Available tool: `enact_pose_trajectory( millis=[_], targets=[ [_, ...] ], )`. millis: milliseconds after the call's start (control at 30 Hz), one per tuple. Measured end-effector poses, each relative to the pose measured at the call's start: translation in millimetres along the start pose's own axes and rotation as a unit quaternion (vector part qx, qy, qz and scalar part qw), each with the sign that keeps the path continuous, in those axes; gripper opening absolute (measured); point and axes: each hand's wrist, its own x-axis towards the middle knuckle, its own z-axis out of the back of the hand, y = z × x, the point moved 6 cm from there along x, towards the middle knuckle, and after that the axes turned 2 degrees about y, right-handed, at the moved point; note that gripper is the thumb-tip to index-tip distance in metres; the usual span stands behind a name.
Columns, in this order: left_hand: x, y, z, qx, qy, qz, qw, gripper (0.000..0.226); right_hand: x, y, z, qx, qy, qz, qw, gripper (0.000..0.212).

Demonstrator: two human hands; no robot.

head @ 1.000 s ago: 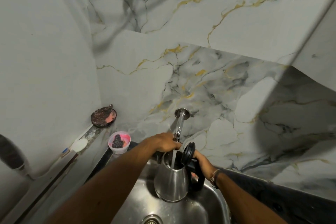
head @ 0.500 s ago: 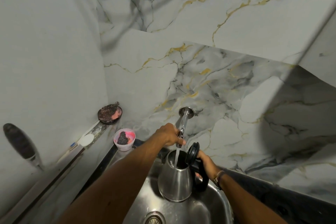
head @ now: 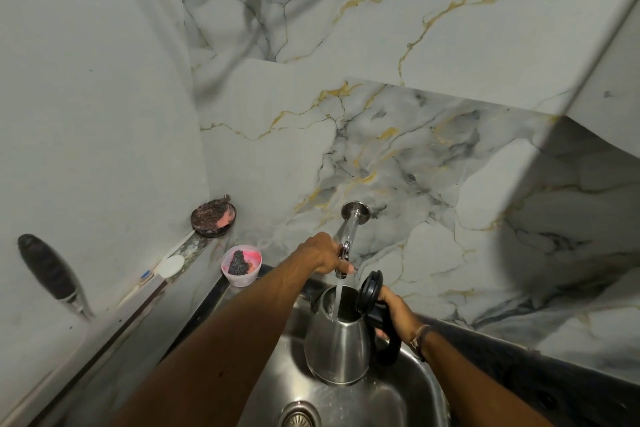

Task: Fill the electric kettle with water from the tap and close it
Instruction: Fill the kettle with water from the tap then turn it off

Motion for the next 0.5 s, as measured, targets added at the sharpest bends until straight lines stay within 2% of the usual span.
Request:
enact_pose_trajectory(
  millis=[133,500],
  targets=[
    [-0.4,-0.5,0.0,0.004,-0.004,0.001,1.000,0.047,2.0,1.4,0.1,0.014,-0.007,0.009,1.000,0.096],
    [1.5,-1.4,1.0,0.027,-0.002,0.014,1.000,0.050,4.9,-1.8,1.6,-0.002,-0.010,0.006,1.000,0.083]
  ],
)
